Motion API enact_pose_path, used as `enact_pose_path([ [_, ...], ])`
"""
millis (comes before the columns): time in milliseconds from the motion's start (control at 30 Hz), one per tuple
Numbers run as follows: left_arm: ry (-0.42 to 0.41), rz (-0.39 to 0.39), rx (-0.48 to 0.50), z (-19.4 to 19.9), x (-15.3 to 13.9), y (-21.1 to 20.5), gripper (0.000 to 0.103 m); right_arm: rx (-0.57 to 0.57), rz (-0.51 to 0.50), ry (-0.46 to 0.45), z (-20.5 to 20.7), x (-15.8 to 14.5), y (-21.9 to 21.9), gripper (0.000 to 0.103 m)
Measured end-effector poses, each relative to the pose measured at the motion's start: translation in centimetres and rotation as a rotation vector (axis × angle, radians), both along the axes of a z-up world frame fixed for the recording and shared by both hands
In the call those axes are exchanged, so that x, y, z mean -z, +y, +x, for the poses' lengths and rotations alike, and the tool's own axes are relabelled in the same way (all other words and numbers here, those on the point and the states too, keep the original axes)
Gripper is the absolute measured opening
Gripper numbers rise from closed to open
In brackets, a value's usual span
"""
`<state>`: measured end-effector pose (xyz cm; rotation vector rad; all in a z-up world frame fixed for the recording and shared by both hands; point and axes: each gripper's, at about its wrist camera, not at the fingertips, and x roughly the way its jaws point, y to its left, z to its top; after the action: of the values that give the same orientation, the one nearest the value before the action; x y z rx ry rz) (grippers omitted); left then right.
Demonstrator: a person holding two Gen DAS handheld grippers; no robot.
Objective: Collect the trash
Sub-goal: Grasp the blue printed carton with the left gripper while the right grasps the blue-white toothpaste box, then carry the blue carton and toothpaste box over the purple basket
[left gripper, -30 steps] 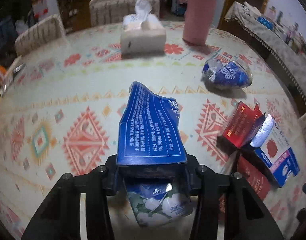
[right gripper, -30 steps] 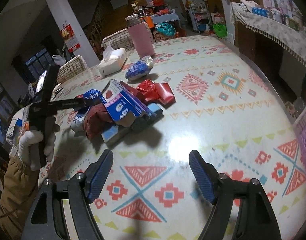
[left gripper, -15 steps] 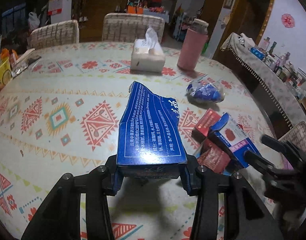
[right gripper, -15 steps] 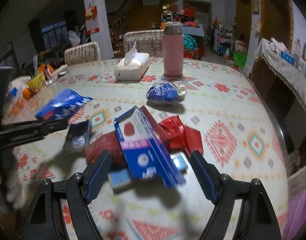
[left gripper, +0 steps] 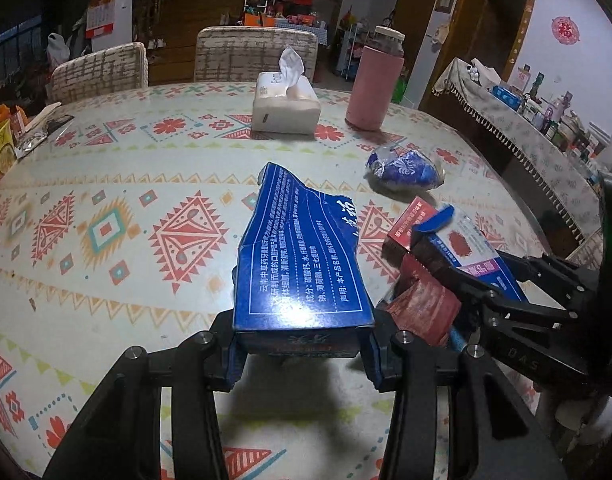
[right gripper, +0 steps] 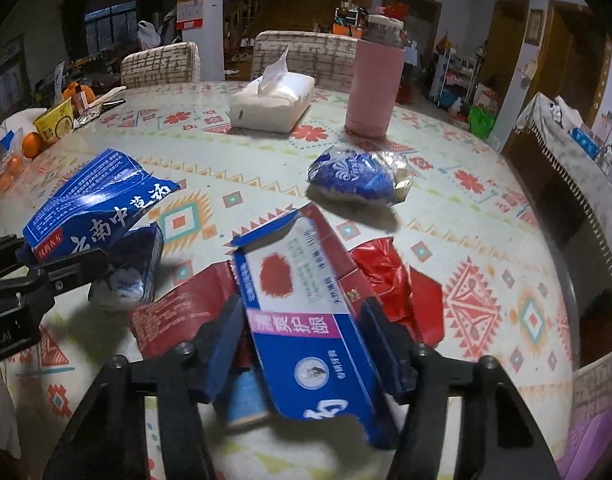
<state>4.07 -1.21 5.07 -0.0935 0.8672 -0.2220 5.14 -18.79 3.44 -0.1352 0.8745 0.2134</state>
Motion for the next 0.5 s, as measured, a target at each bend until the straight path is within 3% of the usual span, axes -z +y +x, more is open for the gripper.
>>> enact_pose_path([
  [100, -0.014, 0.006, -0.008, -0.2, -0.1, 0.0, 0.045, 0.017, 0.024, -0.005, -0.7, -0.5, -0.1, 0.051],
  [500, -0.126, 0.105, -0.057, -1.4, -1.3, -0.5, 0.045, 0.067, 0.128, -0.098, -7.8, -4.4, -2.5, 0.051],
])
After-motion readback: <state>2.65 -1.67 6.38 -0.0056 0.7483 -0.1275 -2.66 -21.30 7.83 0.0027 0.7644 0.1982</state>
